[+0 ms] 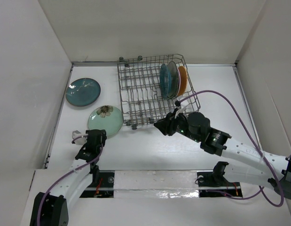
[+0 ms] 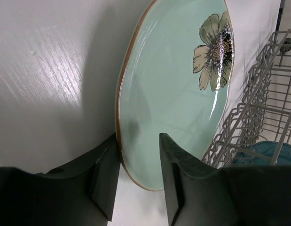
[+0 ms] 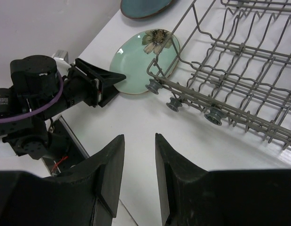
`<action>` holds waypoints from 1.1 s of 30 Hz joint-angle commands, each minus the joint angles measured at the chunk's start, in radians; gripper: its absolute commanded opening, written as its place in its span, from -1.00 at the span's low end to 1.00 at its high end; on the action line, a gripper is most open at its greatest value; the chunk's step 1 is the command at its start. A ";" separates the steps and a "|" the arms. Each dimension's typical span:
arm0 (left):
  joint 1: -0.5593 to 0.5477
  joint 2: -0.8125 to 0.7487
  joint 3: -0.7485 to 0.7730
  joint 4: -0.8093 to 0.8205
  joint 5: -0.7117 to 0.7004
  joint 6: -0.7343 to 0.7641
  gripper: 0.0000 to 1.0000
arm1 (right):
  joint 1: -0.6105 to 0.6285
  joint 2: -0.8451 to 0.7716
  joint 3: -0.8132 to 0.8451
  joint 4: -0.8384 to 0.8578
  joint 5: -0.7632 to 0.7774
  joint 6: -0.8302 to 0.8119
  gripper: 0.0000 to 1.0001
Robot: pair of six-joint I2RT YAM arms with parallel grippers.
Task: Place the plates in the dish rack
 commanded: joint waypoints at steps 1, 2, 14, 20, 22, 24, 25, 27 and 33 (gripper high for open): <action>0.002 0.002 -0.026 0.014 0.039 0.038 -0.33 | -0.011 -0.016 -0.003 0.058 0.009 -0.019 -0.24; 0.002 -0.005 -0.029 0.019 0.039 0.044 -0.44 | -0.011 -0.019 -0.003 0.060 0.007 -0.019 -0.24; 0.002 -0.269 0.020 -0.145 -0.113 0.109 -1.00 | -0.011 -0.031 -0.006 0.046 -0.008 -0.020 -0.24; 0.002 -0.390 0.192 -0.308 -0.231 0.250 -1.00 | -0.011 -0.036 0.006 0.046 -0.016 -0.020 -0.23; 0.002 -0.404 0.229 -0.328 -0.246 0.273 -1.00 | -0.011 -0.037 0.014 0.043 -0.014 -0.020 -0.22; 0.002 -0.432 0.261 -0.348 -0.257 0.290 -1.00 | -0.011 -0.033 0.022 0.038 -0.013 -0.023 -0.22; 0.002 -0.438 0.275 -0.355 -0.282 0.310 -1.00 | -0.011 -0.031 0.032 0.035 -0.016 -0.026 -0.20; 0.002 -0.452 0.331 -0.374 -0.309 0.345 -1.00 | -0.011 -0.020 0.043 0.032 -0.033 -0.026 -0.14; 0.002 -0.410 0.488 -0.353 -0.349 0.481 -1.00 | -0.011 0.029 0.088 0.066 -0.111 -0.011 0.10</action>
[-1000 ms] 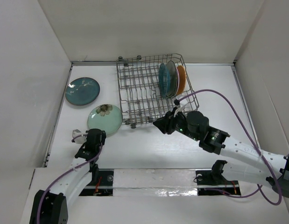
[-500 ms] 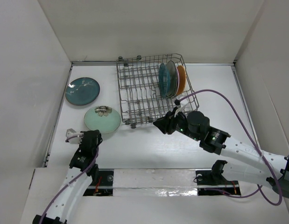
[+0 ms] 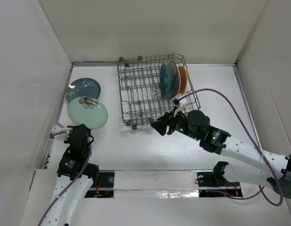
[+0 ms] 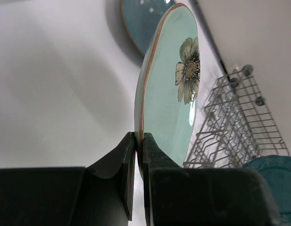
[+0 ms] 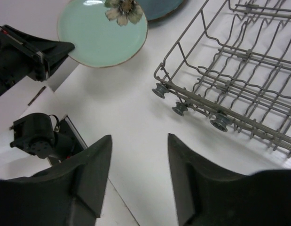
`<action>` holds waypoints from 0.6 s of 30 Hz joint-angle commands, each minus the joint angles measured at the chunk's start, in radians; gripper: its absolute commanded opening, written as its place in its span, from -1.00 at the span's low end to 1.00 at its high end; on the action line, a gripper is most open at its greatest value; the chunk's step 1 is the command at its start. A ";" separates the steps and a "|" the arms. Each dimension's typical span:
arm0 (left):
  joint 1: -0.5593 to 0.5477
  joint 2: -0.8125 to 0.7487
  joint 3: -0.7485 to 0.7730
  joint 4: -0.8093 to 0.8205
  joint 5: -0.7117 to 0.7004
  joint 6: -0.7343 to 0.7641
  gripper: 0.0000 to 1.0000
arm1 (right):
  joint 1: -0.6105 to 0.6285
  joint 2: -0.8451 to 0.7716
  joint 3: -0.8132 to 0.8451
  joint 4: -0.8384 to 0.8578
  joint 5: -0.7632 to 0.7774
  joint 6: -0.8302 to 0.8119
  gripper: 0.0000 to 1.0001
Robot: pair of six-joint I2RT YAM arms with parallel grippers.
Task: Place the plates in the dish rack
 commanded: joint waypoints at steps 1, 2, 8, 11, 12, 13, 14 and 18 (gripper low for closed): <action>0.002 0.001 0.145 0.171 -0.072 0.074 -1.00 | -0.005 0.032 0.074 0.071 -0.071 -0.001 0.19; 0.002 0.008 0.159 0.195 -0.068 0.087 -1.00 | -0.005 0.043 0.087 0.077 -0.091 0.002 0.24; 0.002 0.089 0.242 0.307 0.087 0.125 -1.00 | -0.019 0.205 0.241 0.100 -0.153 0.033 0.69; 0.002 0.120 0.241 0.372 0.200 0.105 -1.00 | -0.056 0.323 0.334 0.134 -0.208 0.079 0.85; 0.002 0.123 0.235 0.390 0.230 0.101 -1.00 | -0.080 0.357 0.363 0.134 -0.223 0.088 0.87; 0.002 0.126 0.233 0.406 0.274 0.098 -1.00 | -0.093 0.389 0.392 0.132 -0.235 0.096 0.88; 0.002 0.135 0.233 0.435 0.296 0.095 -1.00 | -0.105 0.449 0.446 0.132 -0.263 0.101 0.89; 0.002 0.155 0.238 0.479 0.415 0.088 -1.00 | -0.153 0.575 0.557 0.129 -0.297 0.121 0.91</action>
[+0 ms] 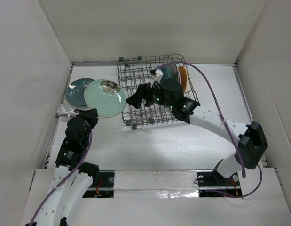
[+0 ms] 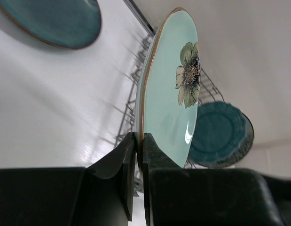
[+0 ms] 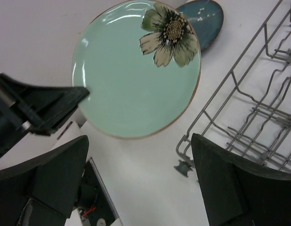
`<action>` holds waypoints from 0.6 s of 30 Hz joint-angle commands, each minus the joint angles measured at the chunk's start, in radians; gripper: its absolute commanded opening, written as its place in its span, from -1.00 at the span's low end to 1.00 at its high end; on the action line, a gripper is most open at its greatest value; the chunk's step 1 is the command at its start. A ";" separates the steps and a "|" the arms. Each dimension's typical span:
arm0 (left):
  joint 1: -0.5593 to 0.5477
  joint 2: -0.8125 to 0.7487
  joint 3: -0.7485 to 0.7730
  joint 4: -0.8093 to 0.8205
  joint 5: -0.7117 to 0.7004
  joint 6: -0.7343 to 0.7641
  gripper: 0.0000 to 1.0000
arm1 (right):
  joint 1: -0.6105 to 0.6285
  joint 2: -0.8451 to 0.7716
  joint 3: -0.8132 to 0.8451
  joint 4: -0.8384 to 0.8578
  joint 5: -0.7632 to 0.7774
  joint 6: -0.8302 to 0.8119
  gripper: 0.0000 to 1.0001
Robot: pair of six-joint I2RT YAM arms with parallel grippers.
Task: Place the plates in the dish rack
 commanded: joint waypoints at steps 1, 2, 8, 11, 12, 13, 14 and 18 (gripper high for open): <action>0.002 -0.014 0.054 0.290 0.160 -0.038 -1.00 | -0.039 0.072 0.100 0.038 -0.064 0.033 0.92; 0.002 -0.014 0.052 0.306 0.176 -0.041 -1.00 | -0.039 0.090 0.112 0.037 -0.052 0.037 0.92; 0.002 -0.035 0.048 0.349 0.291 -0.055 -1.00 | -0.050 0.163 0.110 0.033 0.022 0.040 0.93; 0.002 -0.033 0.049 0.372 0.351 -0.052 -1.00 | -0.050 0.184 0.094 0.064 0.011 0.044 0.93; 0.002 -0.029 0.049 0.378 0.369 -0.052 -1.00 | -0.059 0.186 0.084 0.090 -0.038 0.047 0.93; 0.002 -0.024 0.048 0.387 0.439 -0.052 -1.00 | -0.059 0.187 0.059 0.121 -0.068 0.059 0.91; 0.002 -0.006 0.048 0.405 0.469 -0.053 -1.00 | -0.059 0.186 0.047 0.188 -0.105 0.066 0.88; 0.002 0.037 0.028 0.464 0.601 -0.066 -1.00 | -0.068 0.169 -0.036 0.371 -0.280 0.111 0.65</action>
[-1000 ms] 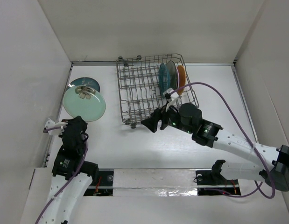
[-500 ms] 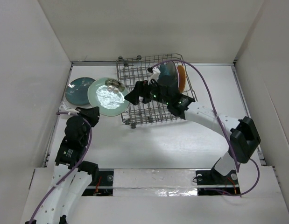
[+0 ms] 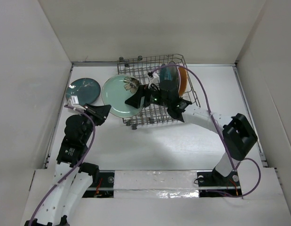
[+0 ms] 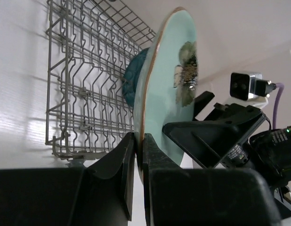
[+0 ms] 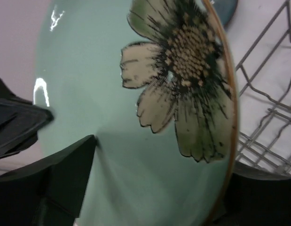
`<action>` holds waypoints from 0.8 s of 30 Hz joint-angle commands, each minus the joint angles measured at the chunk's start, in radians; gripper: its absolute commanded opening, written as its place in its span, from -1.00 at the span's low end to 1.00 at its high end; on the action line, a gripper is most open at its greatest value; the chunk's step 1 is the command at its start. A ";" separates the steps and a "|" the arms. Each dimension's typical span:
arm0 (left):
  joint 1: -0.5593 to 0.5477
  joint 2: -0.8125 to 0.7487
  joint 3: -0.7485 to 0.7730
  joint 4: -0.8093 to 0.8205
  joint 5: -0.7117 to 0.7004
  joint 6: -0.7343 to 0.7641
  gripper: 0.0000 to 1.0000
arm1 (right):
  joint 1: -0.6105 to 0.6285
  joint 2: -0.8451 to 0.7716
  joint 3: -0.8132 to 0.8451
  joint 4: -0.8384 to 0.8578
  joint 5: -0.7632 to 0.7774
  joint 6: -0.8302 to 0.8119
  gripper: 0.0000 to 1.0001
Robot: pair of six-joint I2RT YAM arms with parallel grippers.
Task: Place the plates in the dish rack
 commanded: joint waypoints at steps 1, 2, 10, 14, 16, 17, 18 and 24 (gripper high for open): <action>-0.002 0.008 0.016 0.304 0.195 -0.058 -1.00 | -0.017 -0.025 -0.064 0.236 -0.162 0.064 0.47; -0.002 0.020 0.012 0.311 0.217 -0.056 -1.00 | -0.018 -0.030 -0.087 0.305 -0.173 0.082 0.04; -0.002 0.071 0.074 0.232 0.176 0.038 -0.76 | -0.088 -0.105 -0.230 0.479 -0.173 0.213 -1.00; -0.002 0.065 0.136 0.145 0.084 0.126 0.26 | -0.128 -0.142 -0.215 0.398 -0.124 0.193 -1.00; -0.002 0.048 0.174 0.105 0.024 0.163 0.58 | -0.137 -0.157 -0.175 0.334 -0.067 0.141 -1.00; -0.002 0.028 0.183 0.060 -0.026 0.196 0.65 | -0.137 -0.169 -0.157 0.250 -0.035 0.118 -1.00; -0.002 0.019 0.195 0.039 -0.037 0.212 0.72 | -0.148 -0.174 -0.140 0.214 0.027 0.098 -1.00; -0.002 0.014 0.324 -0.109 0.027 0.386 0.65 | -0.139 -0.169 0.033 -0.083 0.440 -0.118 -1.00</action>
